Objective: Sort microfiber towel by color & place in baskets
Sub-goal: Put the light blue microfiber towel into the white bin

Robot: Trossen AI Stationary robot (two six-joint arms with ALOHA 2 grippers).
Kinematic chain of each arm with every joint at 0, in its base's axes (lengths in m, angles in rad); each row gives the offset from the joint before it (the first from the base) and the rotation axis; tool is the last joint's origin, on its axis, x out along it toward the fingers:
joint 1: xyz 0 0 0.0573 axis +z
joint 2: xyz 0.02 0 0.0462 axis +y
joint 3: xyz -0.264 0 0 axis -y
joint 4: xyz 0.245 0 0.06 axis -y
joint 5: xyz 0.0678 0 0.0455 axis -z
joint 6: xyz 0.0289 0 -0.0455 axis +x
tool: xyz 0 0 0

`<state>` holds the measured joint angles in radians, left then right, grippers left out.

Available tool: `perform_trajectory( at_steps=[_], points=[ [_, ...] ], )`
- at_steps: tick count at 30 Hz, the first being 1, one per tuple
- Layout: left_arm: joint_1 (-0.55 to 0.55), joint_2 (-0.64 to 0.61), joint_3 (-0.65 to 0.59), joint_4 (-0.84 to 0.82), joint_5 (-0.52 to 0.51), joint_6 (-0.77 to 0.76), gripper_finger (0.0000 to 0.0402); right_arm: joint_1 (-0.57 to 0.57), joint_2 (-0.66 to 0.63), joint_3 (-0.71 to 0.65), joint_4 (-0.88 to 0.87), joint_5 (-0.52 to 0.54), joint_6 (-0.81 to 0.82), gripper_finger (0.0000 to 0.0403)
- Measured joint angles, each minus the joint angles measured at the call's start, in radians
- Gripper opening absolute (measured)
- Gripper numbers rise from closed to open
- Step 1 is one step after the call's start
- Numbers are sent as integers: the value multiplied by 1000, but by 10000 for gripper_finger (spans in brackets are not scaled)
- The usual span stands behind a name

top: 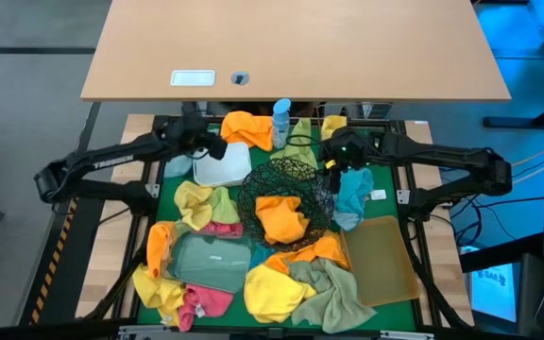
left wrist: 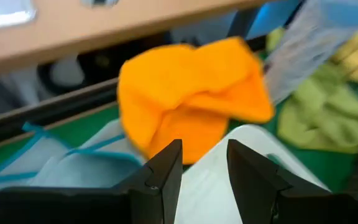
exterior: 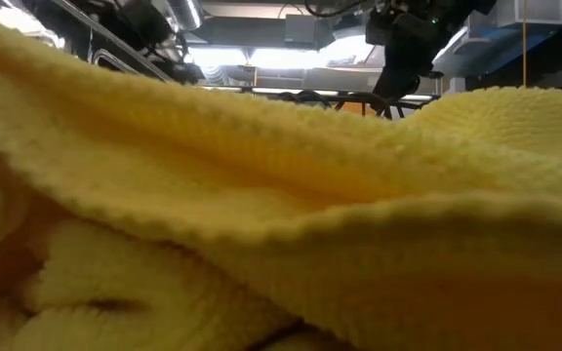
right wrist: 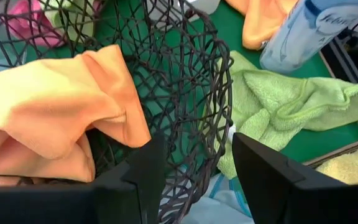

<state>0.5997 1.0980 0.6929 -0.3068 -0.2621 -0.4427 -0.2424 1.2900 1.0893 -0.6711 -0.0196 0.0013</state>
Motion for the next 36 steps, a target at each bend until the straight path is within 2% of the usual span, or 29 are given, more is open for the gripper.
perform_trajectory(
  at_steps=[10, 29, 32, 36],
  points=[
    [81, 107, 24, -44, 22, -1, 121, 0, 0, -38, 51, 0, 1, 183],
    [84, 224, 26, -68, 9, -56, 120, 0, 0, -38, 60, 0, -5, 183],
    [84, 224, 26, -67, 9, -55, 103, 0, 0, -38, 78, 0, -5, 183],
    [83, 224, 26, -63, 10, -27, 50, 0, 0, -38, 83, 0, -6, 183]
  ],
)
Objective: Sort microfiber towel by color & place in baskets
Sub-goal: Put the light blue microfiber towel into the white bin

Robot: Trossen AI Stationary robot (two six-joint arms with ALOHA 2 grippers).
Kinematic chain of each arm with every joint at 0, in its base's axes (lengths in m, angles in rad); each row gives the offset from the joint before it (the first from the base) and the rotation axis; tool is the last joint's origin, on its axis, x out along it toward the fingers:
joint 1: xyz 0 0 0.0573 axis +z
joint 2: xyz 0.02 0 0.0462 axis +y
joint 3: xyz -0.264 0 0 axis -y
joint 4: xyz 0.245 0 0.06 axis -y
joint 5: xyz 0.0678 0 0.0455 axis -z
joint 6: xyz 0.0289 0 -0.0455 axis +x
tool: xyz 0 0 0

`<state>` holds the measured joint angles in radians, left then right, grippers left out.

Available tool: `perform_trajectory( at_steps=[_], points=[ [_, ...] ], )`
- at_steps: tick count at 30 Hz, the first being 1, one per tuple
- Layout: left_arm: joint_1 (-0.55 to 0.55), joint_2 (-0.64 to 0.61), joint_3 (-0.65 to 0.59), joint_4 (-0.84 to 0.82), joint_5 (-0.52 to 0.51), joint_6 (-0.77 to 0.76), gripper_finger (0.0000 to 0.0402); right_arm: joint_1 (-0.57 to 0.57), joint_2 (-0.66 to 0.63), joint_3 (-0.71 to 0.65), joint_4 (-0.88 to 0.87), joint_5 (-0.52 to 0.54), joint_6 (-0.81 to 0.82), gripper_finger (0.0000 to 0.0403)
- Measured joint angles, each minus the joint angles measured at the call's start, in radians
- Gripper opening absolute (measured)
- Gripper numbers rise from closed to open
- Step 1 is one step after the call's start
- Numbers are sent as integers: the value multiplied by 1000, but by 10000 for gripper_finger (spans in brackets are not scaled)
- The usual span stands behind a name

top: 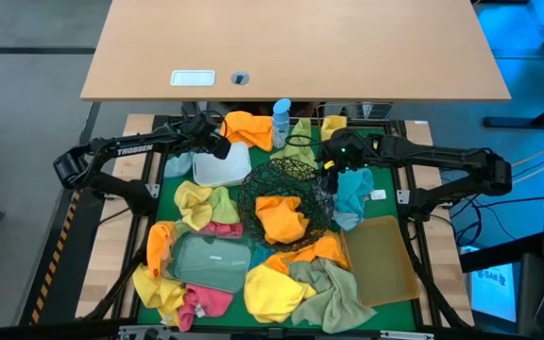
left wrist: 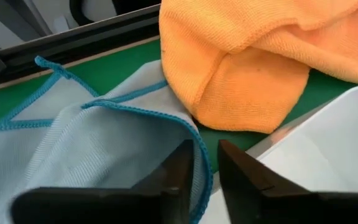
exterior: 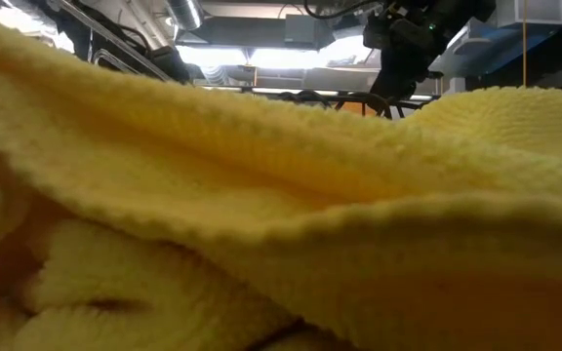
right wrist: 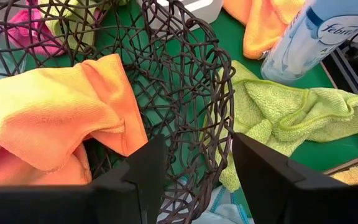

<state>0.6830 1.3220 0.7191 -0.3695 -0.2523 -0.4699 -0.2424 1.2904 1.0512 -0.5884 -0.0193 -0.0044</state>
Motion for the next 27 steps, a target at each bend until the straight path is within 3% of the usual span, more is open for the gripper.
perform_trajectory(
  at_steps=[3, 11, 27],
  points=[
    [-1, 0, -1, 20, 0, 39, 10, 0, 0, 0, 0, 0, 0, 183],
    [2, -63, 43, 44, 9, 87, 2, 0, 0, 0, 0, 0, 0, 183],
    [-71, -245, 407, -19, 35, 166, 1, 0, 0, 0, 0, 0, -1, 183]
  ],
)
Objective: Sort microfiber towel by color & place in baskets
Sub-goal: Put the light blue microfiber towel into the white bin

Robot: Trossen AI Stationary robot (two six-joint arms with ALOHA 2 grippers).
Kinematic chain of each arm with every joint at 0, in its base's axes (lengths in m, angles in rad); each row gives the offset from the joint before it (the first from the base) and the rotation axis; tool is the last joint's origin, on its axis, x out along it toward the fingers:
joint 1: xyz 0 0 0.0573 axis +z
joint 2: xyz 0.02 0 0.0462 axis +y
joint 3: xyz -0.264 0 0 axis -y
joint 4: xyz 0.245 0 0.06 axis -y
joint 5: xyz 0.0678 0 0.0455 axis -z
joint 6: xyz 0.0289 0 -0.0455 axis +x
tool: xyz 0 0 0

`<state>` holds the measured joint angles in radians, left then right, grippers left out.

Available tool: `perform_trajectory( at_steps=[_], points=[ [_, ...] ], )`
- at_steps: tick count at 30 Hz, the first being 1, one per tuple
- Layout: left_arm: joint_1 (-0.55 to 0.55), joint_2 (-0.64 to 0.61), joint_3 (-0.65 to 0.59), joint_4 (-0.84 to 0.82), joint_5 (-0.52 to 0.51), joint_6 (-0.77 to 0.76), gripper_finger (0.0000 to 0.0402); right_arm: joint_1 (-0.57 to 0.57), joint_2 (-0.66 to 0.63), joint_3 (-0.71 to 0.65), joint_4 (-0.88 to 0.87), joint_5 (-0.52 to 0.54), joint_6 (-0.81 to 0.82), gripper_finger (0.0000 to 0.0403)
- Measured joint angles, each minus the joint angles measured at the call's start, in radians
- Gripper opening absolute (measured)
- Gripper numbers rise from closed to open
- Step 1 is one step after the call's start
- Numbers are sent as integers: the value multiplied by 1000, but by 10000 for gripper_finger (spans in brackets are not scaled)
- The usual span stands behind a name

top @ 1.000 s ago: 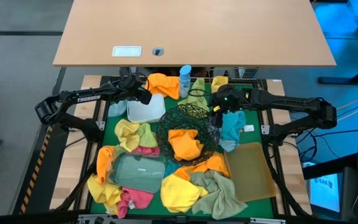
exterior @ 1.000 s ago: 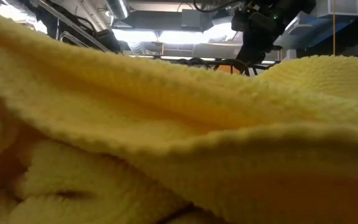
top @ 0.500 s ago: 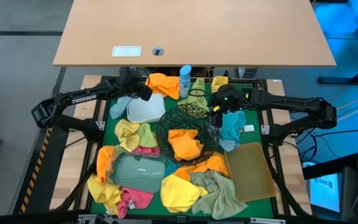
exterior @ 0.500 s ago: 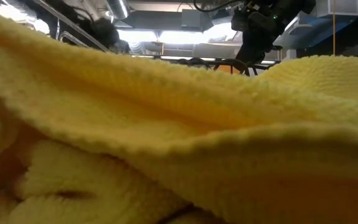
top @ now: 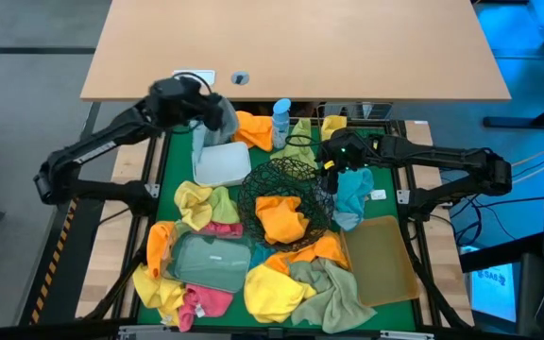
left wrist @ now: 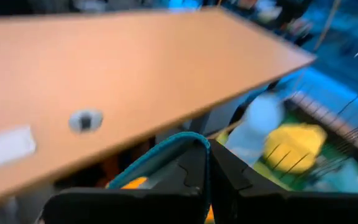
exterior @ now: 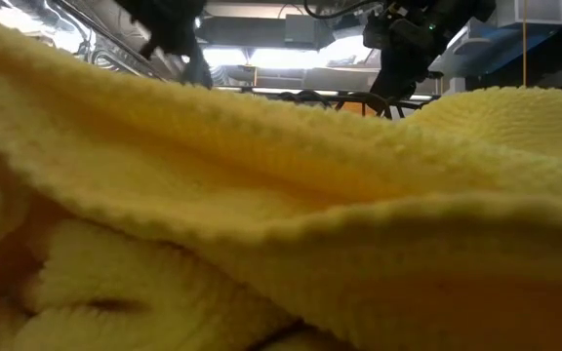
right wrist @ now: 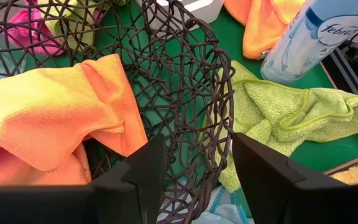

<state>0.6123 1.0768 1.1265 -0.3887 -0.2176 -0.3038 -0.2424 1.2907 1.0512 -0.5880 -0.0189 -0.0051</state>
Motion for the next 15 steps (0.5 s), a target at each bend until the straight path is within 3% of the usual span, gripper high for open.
perform_trajectory(
  at_steps=[15],
  points=[
    [-161, -30, 278, -47, 29, 28, 0, 0, 0, 0, 1, 0, 0, 183]
  ],
)
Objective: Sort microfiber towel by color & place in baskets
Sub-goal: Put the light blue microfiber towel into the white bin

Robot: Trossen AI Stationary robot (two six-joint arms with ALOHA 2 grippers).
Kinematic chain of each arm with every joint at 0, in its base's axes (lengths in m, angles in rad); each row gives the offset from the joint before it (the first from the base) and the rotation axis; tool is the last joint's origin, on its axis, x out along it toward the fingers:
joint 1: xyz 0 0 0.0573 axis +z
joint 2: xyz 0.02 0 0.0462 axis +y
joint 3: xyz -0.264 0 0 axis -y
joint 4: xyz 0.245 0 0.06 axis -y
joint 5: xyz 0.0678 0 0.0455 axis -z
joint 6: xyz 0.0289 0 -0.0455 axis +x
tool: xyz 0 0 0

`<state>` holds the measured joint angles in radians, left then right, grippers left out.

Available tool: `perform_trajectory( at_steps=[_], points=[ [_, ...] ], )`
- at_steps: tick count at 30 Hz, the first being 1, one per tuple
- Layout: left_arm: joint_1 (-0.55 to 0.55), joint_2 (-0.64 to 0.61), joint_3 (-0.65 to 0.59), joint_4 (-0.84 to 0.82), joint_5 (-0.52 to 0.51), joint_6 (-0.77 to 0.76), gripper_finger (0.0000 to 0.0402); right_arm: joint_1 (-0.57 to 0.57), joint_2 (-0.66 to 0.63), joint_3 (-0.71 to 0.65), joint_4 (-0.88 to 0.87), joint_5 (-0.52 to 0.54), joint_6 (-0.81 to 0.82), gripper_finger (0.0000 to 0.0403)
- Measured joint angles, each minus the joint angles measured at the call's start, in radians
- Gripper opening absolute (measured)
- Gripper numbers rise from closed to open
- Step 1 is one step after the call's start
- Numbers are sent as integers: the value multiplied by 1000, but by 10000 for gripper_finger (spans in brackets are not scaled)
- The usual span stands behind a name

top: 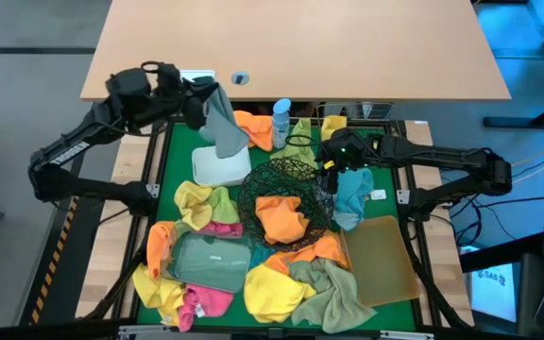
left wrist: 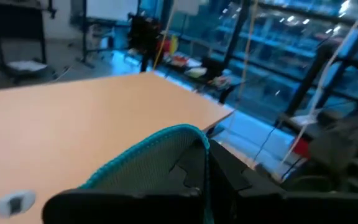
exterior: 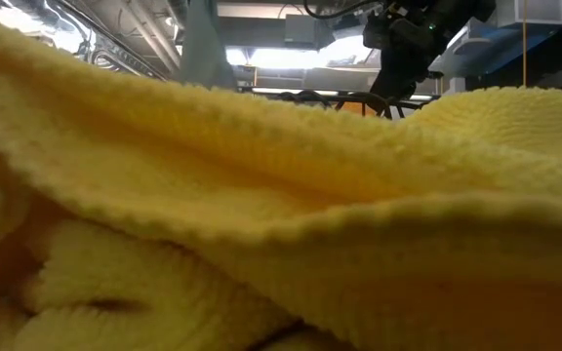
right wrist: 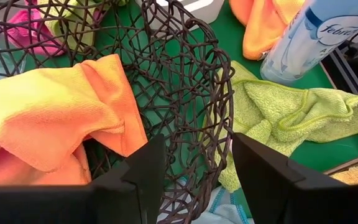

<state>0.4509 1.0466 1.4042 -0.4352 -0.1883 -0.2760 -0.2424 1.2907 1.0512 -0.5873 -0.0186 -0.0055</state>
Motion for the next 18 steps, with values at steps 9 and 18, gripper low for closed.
perform_trajectory(
  at_steps=[9, 18],
  points=[
    [-50, 0, 121, 2, 0, 25, 0, 0, 0, 0, 0, 0, 0, 183],
    [-102, 0, 214, 2, 0, 26, 0, 0, 0, 0, 0, 0, 0, 183]
  ],
)
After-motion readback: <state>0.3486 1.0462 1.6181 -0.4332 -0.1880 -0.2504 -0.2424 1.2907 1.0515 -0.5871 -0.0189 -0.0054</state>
